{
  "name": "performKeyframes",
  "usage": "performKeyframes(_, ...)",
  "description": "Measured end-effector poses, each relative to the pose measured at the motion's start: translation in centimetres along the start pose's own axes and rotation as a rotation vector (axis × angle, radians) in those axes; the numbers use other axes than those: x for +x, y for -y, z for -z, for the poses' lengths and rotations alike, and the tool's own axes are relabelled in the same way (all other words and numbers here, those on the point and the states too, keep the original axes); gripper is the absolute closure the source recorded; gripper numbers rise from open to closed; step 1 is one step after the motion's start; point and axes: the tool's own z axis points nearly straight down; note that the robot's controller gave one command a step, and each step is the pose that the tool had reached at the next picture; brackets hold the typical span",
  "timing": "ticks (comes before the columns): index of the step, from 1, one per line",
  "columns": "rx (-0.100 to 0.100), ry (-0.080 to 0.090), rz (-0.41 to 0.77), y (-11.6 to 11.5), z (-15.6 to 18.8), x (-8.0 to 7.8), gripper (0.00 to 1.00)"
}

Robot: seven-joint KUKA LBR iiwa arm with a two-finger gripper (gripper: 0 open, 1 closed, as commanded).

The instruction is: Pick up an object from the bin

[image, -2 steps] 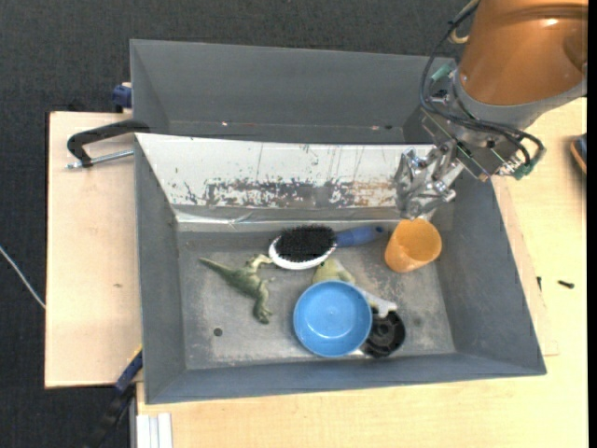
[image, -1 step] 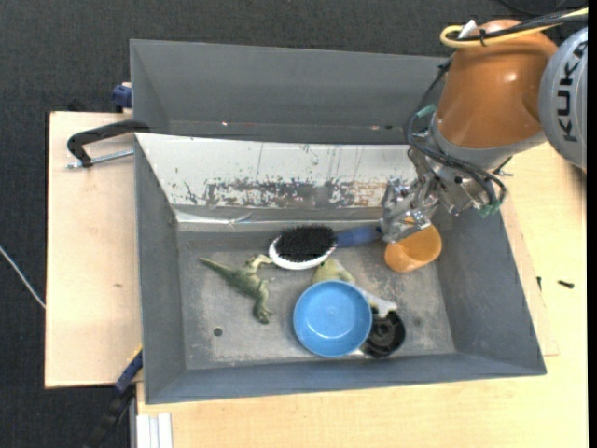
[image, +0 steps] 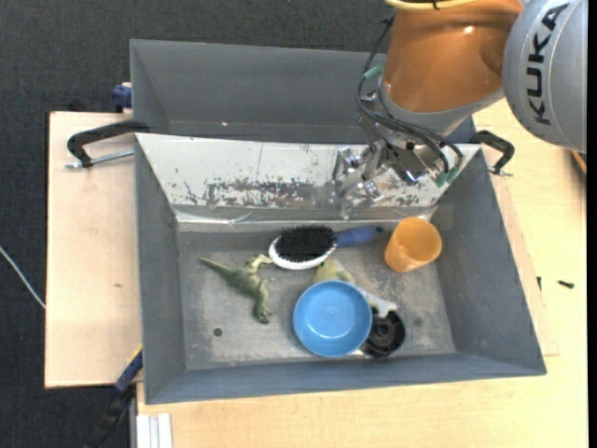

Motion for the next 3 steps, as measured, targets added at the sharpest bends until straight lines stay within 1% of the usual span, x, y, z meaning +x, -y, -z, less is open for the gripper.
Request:
performKeyframes(1, 0.000, -0.008, -0.008, 0.5, -0.4, 0.3, 0.00)
performKeyframes(2, -0.007, -0.018, 0.159, -5.9, -15.1, -1.1, 0.00)
performKeyframes(3, -0.003, -0.008, 0.264, -6.6, -18.7, -1.4, 0.00)
